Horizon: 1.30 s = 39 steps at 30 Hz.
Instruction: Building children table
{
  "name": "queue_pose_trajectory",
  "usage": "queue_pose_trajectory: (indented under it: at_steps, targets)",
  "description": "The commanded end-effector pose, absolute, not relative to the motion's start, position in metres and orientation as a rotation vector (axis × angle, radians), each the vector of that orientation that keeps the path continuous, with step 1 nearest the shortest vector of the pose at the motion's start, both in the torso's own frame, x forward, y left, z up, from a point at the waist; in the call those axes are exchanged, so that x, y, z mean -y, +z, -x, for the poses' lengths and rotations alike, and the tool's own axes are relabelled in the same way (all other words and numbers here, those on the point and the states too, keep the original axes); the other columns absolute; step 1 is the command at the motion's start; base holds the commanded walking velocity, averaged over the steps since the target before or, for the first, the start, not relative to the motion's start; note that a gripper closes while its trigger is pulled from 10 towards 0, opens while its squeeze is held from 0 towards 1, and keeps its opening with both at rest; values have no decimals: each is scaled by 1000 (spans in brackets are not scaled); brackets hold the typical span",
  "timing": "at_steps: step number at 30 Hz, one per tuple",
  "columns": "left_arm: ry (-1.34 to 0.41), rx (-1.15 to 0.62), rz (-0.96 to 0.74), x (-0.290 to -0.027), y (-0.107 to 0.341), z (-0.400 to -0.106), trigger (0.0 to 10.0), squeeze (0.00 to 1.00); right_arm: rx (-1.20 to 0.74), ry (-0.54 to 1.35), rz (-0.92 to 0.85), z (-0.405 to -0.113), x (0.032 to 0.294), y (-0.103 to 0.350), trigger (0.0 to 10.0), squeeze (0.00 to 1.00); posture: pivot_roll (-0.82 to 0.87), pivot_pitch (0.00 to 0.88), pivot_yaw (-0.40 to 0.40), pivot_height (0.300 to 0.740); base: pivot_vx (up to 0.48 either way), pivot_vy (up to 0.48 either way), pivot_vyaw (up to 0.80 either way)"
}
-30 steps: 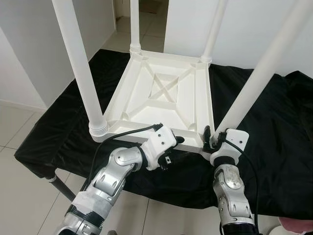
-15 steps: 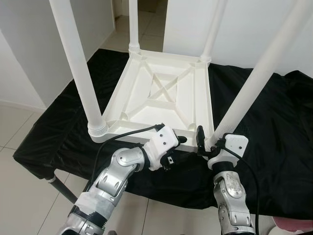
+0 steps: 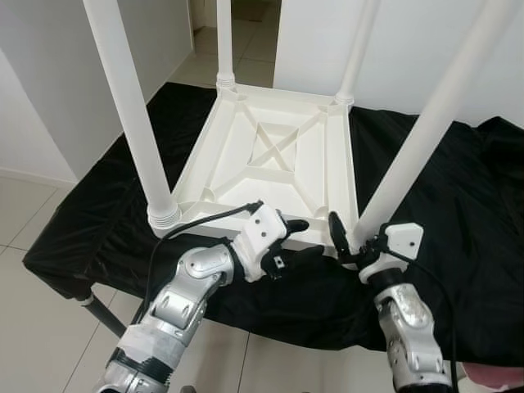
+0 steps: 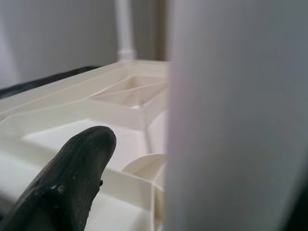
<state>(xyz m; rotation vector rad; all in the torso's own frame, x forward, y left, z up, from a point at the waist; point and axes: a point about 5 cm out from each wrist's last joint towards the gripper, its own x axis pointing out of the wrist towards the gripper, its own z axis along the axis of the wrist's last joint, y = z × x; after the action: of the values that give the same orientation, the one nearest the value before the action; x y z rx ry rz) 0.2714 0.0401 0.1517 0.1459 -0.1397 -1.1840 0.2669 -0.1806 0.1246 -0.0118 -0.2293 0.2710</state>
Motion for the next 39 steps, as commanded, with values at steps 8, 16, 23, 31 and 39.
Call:
queue_pose_trajectory:
  at_steps: [8,16,23,31,39]
  targets:
    - [-1298,137,-161,-34,152,-264,10000,0,164,449,79,-286,197,128,1882,0,-70,0,-14,740,0,0,0]
    - [-1281,136,-156,-37,155,-265,10000,0,136,505,71,-283,205,124,0,0,-64,0,-21,740,0,0,0]
    - [-1280,131,-146,-36,155,-265,10000,0,131,463,32,-283,205,124,10000,0,-71,0,-17,740,0,0,0]
    - [-1286,120,-133,-35,154,-264,10000,0,121,278,-12,-278,198,124,10000,0,-79,0,-10,740,0,0,0]
    - [-1288,111,-124,-34,154,-263,10000,0,115,-148,-39,-264,177,122,10000,0,-79,0,-13,740,0,0,0]
